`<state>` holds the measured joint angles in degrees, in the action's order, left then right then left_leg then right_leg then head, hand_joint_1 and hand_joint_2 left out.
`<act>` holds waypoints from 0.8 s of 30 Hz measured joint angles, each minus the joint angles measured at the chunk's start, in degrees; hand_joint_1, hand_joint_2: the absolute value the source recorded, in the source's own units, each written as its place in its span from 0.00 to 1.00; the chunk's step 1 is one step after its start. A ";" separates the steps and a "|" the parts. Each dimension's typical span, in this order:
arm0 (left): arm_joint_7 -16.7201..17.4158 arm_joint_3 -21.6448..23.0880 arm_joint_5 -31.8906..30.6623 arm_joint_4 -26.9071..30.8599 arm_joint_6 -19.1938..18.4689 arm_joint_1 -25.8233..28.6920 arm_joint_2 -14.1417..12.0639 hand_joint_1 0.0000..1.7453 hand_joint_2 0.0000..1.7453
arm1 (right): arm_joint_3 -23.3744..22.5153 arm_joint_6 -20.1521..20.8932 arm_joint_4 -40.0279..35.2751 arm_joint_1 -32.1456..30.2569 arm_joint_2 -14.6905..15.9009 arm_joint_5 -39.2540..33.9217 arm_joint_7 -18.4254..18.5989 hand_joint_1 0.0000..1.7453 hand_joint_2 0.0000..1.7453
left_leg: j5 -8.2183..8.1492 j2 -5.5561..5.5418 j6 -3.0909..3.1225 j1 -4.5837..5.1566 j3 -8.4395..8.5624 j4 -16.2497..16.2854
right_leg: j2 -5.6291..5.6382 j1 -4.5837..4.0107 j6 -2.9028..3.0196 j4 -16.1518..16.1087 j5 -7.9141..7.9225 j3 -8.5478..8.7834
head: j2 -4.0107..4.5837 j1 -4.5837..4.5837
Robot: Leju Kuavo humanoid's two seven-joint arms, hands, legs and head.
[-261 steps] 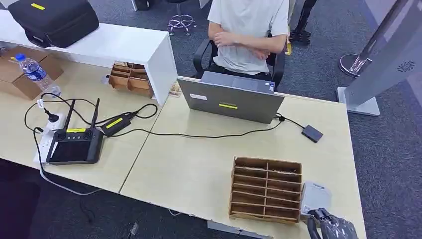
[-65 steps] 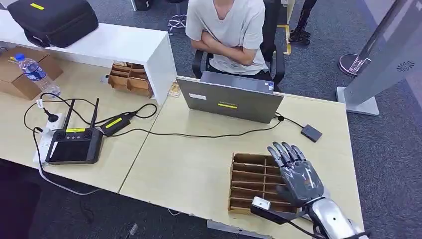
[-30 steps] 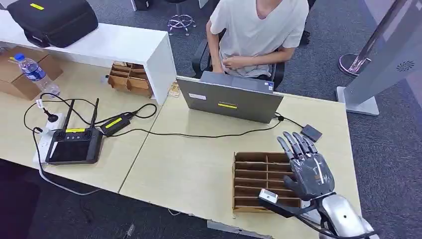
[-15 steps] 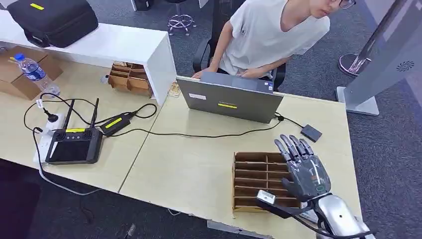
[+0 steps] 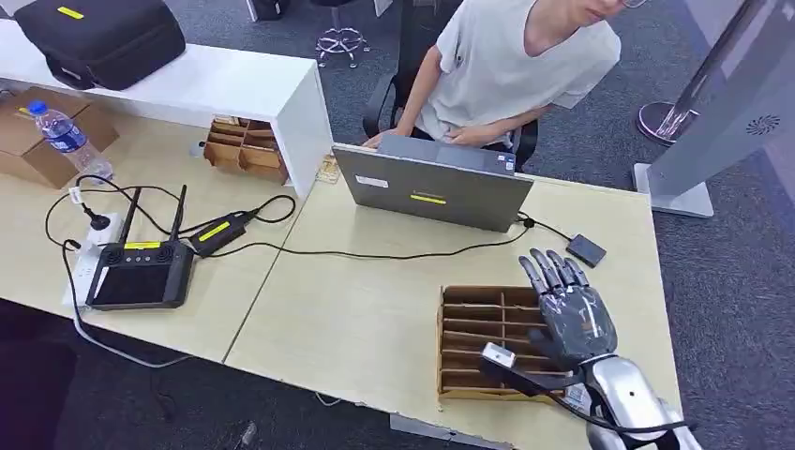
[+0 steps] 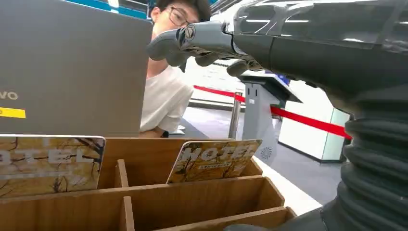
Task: Pass the card to the sensor for recognition and then transmit it.
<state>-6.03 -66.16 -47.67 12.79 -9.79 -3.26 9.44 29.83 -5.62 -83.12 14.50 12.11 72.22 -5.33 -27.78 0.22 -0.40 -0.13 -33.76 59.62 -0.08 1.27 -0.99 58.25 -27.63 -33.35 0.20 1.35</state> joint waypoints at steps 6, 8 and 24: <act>0.02 0.00 0.00 0.00 0.02 0.00 0.00 0.00 1.00 | -0.39 -0.13 0.26 0.13 -0.26 0.13 0.02 0.00 1.00 | 0.00 0.00 0.00 0.00 0.00 0.00 | 0.00 0.00 0.00 0.00 0.00 0.01 | 0.00 0.00; 0.04 0.00 0.00 0.00 0.02 0.00 0.00 0.00 1.00 | -0.55 -0.13 0.26 0.13 -0.26 0.13 0.00 0.00 1.00 | 0.00 -0.01 0.00 0.00 0.00 0.00 | 0.00 0.00 0.00 0.00 0.00 0.01 | 0.00 0.00; 0.37 -0.59 0.02 0.00 0.09 0.00 0.00 0.00 1.00 | -1.53 -0.13 -0.68 0.10 -0.65 0.13 0.00 0.00 1.00 | 0.00 -0.01 0.00 0.00 -0.01 0.00 | 0.00 0.00 0.00 0.00 0.00 -0.01 | 0.00 0.00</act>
<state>-5.66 -66.75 -47.65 12.79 -9.70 -3.26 9.44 28.30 -5.75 -83.80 14.60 11.45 72.35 -5.33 -27.78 0.21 -0.40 -0.13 -33.77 59.62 -0.08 1.27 -0.99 58.25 -27.63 -33.36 0.20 1.36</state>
